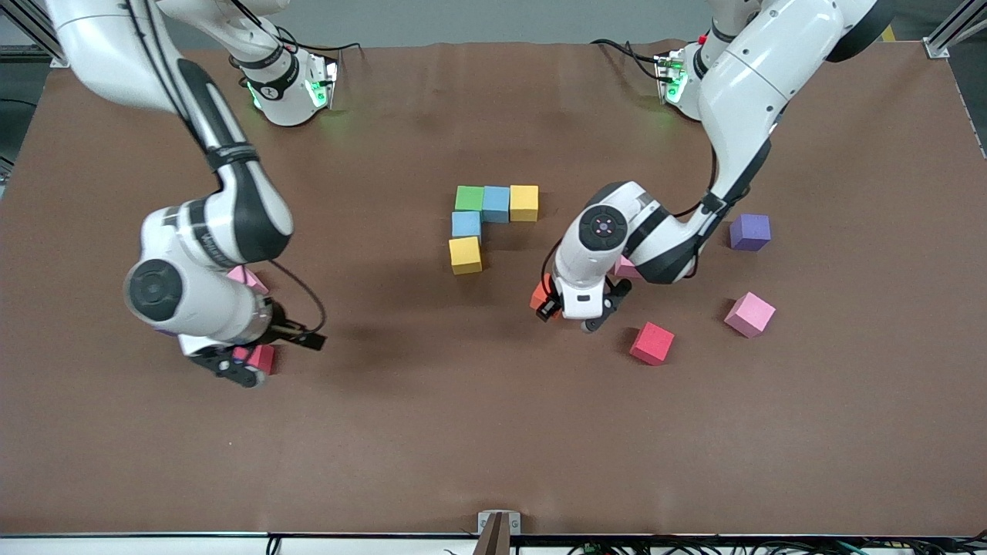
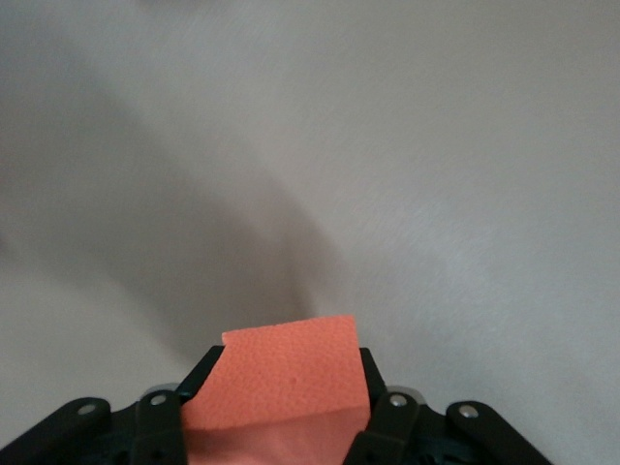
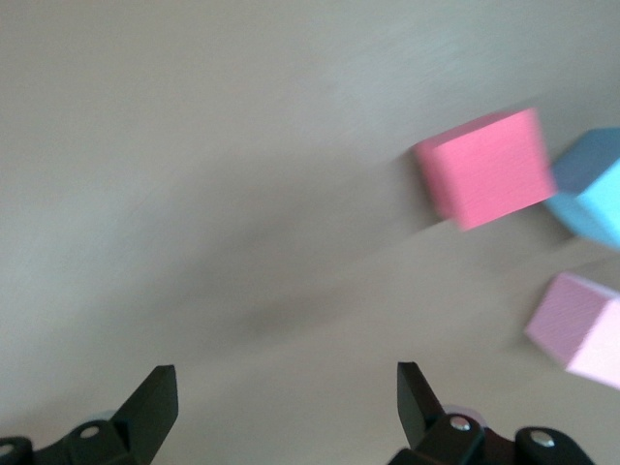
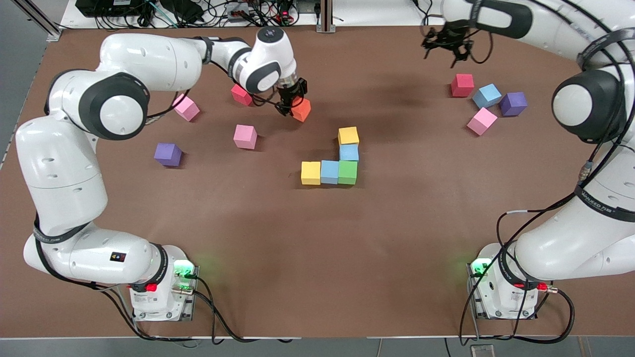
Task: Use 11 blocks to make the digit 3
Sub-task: 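Lower orange beside yellow with the left gripper while the right gripper reaches red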
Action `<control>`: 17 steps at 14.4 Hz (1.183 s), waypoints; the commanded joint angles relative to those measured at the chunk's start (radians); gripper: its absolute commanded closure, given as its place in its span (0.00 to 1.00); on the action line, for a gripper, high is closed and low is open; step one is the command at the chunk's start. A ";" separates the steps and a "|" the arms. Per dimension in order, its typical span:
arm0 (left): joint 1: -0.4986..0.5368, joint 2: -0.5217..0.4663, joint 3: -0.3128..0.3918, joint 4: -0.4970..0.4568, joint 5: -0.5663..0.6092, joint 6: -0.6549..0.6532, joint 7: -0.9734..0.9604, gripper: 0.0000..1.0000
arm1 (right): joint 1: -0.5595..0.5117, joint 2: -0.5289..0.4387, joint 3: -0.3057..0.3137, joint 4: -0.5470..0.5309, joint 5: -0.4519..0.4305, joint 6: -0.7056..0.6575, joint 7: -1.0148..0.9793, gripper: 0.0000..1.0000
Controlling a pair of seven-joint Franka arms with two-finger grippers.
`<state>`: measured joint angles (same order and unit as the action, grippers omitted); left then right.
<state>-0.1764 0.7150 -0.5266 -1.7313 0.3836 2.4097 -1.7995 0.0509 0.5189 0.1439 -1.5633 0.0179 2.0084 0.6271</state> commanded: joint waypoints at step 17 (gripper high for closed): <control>-0.180 0.026 0.005 -0.063 0.043 0.048 -0.690 0.79 | -0.118 -0.119 -0.055 -0.021 -0.003 -0.177 -0.030 0.00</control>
<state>-0.3478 0.7223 -0.5272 -1.7931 0.3979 2.4319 -2.4715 -0.0572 0.4172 0.0786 -1.5647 0.0169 1.8114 0.6056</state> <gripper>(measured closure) 0.432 0.000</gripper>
